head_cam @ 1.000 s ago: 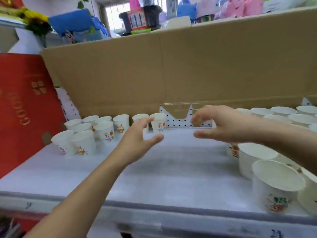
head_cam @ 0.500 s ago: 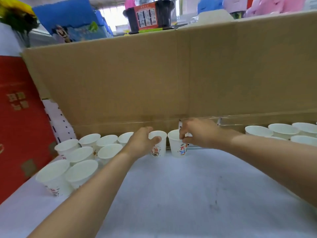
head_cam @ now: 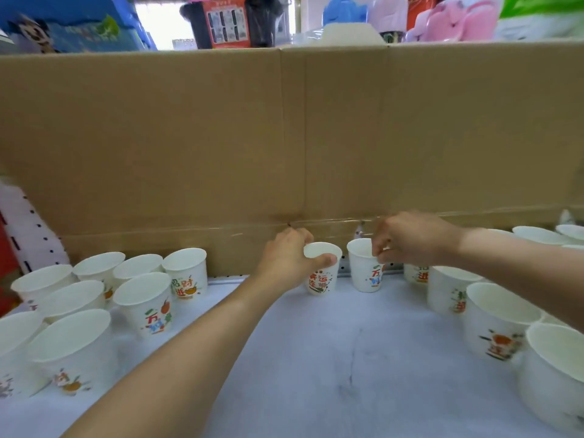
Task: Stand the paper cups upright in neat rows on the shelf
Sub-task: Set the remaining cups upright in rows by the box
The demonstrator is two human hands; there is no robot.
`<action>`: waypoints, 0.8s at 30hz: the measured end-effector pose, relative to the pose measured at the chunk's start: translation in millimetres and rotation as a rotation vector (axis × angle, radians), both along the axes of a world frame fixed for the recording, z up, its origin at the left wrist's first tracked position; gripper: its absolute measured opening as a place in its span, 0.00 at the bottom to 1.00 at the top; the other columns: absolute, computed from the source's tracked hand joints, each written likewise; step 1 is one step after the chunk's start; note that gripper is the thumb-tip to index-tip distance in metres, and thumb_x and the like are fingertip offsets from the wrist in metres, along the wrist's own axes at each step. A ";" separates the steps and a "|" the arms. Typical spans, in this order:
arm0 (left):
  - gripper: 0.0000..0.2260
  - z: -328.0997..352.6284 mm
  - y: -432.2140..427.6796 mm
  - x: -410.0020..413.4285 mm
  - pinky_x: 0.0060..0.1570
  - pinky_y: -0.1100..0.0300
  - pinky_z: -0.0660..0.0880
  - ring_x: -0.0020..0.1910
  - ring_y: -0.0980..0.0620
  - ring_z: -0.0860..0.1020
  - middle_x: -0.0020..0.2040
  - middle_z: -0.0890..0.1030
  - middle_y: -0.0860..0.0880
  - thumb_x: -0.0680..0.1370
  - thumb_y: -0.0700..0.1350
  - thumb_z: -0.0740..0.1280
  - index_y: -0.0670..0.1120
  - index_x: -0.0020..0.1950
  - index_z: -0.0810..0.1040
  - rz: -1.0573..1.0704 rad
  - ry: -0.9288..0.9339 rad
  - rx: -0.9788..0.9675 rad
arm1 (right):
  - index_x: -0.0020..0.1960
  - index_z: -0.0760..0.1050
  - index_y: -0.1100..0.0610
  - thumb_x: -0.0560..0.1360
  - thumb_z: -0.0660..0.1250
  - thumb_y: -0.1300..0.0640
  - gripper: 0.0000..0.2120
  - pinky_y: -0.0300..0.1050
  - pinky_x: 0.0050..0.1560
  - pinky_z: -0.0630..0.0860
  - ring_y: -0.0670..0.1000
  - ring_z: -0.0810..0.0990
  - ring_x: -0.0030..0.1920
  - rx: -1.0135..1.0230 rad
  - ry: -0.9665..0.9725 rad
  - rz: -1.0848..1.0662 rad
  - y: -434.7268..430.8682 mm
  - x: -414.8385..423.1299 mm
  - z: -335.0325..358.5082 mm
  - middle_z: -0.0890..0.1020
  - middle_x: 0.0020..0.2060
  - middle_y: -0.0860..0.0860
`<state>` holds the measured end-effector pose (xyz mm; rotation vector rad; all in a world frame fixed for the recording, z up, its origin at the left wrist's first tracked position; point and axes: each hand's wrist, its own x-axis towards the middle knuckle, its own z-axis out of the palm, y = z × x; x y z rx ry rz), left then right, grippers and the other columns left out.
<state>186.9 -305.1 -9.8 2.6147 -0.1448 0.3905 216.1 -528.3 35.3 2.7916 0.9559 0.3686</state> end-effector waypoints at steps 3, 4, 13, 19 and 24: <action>0.25 -2.7 -15.8 8.7 0.50 0.56 0.68 0.57 0.50 0.74 0.58 0.77 0.50 0.70 0.64 0.70 0.49 0.59 0.76 0.008 -0.021 0.008 | 0.49 0.80 0.46 0.72 0.68 0.49 0.06 0.40 0.39 0.63 0.50 0.78 0.49 -0.031 -0.035 -0.006 -5.7 1.9 0.3 0.82 0.49 0.44; 0.25 -3.6 -19.8 11.3 0.49 0.57 0.66 0.57 0.50 0.74 0.58 0.77 0.50 0.70 0.64 0.70 0.49 0.59 0.76 0.009 -0.031 0.015 | 0.49 0.80 0.46 0.72 0.68 0.49 0.07 0.39 0.40 0.62 0.50 0.78 0.50 -0.041 -0.049 -0.004 -6.6 2.3 0.5 0.82 0.49 0.43; 0.27 -6.6 -35.9 18.6 0.45 0.57 0.64 0.56 0.50 0.73 0.57 0.78 0.53 0.68 0.69 0.68 0.52 0.57 0.75 0.087 -0.058 0.066 | 0.45 0.80 0.47 0.73 0.67 0.46 0.06 0.40 0.44 0.61 0.49 0.78 0.48 -0.031 -0.107 0.015 -12.2 3.3 -2.9 0.82 0.46 0.44; 0.29 0.4 -36.1 -1.7 0.51 0.57 0.66 0.60 0.49 0.73 0.64 0.75 0.52 0.70 0.67 0.67 0.50 0.63 0.73 0.055 -0.057 0.035 | 0.52 0.78 0.45 0.74 0.64 0.40 0.12 0.40 0.44 0.60 0.47 0.76 0.49 -0.006 -0.127 0.002 -14.6 0.7 -4.4 0.79 0.48 0.42; 0.28 12.7 23.7 -47.3 0.58 0.54 0.69 0.65 0.51 0.71 0.66 0.72 0.54 0.73 0.67 0.64 0.55 0.69 0.69 0.102 -0.153 0.050 | 0.52 0.77 0.46 0.75 0.61 0.38 0.14 0.44 0.44 0.67 0.48 0.76 0.48 0.195 -0.143 0.196 21.4 -11.4 4.0 0.73 0.42 0.42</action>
